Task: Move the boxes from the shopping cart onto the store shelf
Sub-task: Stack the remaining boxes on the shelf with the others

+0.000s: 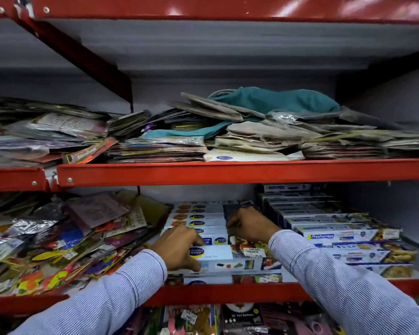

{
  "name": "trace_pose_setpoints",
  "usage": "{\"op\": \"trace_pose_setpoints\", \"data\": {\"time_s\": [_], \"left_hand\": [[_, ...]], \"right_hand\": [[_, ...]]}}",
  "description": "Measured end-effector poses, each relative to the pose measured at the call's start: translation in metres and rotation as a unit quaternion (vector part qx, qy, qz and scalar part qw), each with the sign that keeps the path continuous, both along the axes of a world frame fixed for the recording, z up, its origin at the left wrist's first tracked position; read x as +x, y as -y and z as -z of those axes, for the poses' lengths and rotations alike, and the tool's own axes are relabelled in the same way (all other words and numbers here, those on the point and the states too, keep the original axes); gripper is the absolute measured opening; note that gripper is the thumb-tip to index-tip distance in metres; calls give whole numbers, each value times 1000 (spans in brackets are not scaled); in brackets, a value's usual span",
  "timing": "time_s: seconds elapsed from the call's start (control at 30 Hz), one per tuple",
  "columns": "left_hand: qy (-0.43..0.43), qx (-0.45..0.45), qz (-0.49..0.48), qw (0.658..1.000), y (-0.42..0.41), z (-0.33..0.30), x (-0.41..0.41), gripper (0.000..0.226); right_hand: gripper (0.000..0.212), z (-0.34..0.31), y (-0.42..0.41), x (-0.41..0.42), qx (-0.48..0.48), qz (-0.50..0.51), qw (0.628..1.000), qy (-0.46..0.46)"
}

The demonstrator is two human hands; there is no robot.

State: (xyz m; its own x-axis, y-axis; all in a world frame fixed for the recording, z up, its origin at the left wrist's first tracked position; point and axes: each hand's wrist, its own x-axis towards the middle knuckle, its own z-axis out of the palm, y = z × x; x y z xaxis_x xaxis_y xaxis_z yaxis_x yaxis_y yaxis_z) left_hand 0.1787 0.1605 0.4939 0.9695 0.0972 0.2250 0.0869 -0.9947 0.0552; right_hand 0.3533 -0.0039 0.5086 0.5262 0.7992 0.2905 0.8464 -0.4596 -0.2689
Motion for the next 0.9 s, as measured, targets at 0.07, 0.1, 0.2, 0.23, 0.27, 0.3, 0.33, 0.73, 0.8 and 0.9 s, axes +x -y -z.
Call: {"op": "trace_pose_setpoints", "data": {"time_s": [0.07,0.1,0.2,0.23,0.27,0.3,0.33,0.73,0.8,0.9], "left_hand": [[6,1,-4,1000,-2,0,11,45],[10,-3,-5,1000,-4,1,16,42],[31,-19,-4,999,-12,5,26,61],[42,-17,-7,999,-16,8,28,65],[53,-13,-10,998,-18,11,29,67],[62,-4,-10,998,-20,16,30,69],[72,9,-7,997,-21,20,29,70],[117,4,25,993,-29,51,29,52],[117,11,26,993,-31,53,30,52],[114,22,23,993,-29,56,30,51]], "right_hand": [[20,2,6,-2,-1,1,1000,6],[21,4,10,-3,-2,0,1000,11],[23,13,19,-10,0,-9,1000,28],[24,16,21,-12,4,-9,999,40],[24,21,22,-14,10,-6,998,56],[25,26,23,-16,21,-4,997,68],[26,30,23,-16,37,-1,997,75],[48,72,26,-12,89,10,986,144],[48,73,27,-10,85,7,986,147],[47,73,28,-10,80,8,986,144]]}}
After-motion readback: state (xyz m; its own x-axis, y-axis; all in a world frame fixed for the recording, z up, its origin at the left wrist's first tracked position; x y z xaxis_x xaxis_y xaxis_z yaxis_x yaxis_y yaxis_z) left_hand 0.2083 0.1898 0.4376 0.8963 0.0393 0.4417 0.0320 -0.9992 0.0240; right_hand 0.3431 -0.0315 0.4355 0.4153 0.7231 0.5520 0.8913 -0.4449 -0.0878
